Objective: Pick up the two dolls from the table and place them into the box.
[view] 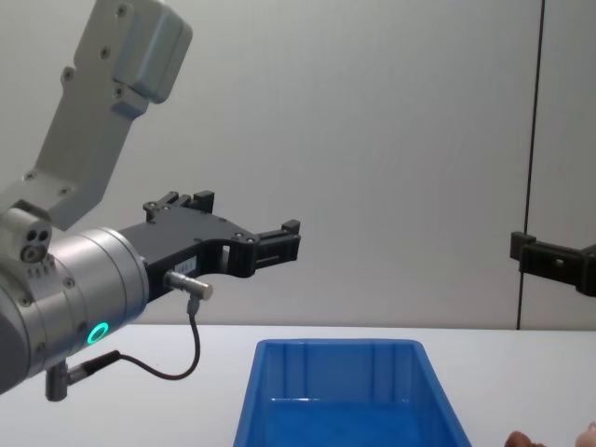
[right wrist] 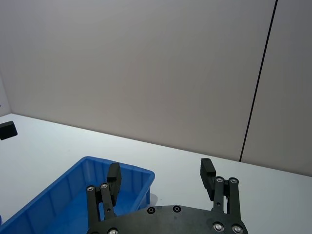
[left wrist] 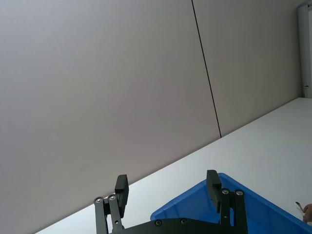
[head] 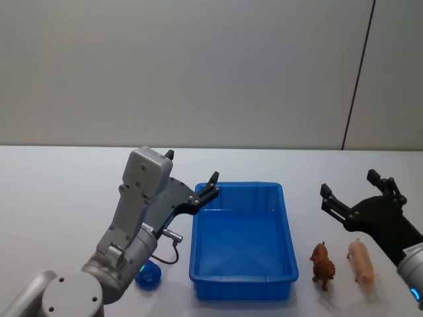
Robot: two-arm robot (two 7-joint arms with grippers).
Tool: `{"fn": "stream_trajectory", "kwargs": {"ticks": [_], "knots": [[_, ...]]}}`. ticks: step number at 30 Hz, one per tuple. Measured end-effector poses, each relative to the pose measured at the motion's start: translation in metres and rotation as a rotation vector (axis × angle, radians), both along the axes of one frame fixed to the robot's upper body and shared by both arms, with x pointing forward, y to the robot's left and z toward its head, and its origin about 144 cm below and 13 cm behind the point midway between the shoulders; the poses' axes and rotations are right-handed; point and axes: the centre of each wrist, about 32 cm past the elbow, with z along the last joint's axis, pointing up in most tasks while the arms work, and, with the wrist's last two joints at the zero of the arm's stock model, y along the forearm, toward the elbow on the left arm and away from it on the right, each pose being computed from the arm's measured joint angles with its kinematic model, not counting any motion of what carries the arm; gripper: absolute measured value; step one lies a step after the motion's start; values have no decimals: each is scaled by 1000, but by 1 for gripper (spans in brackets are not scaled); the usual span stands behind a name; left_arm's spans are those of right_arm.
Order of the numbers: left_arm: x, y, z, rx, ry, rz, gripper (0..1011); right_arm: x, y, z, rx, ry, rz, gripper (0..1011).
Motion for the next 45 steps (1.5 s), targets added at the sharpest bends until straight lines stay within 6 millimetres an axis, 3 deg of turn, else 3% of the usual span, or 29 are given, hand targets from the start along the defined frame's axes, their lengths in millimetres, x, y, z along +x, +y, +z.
{"fn": "stream_trajectory", "kwargs": {"ticks": [27, 45], "knots": [[0, 0, 0, 0, 0, 0, 1002, 0, -1, 0, -1, 3, 0, 1001], [0, 0, 0, 0, 0, 0, 1002, 5, -28, -8, -14, 178, -23, 1001]]}}
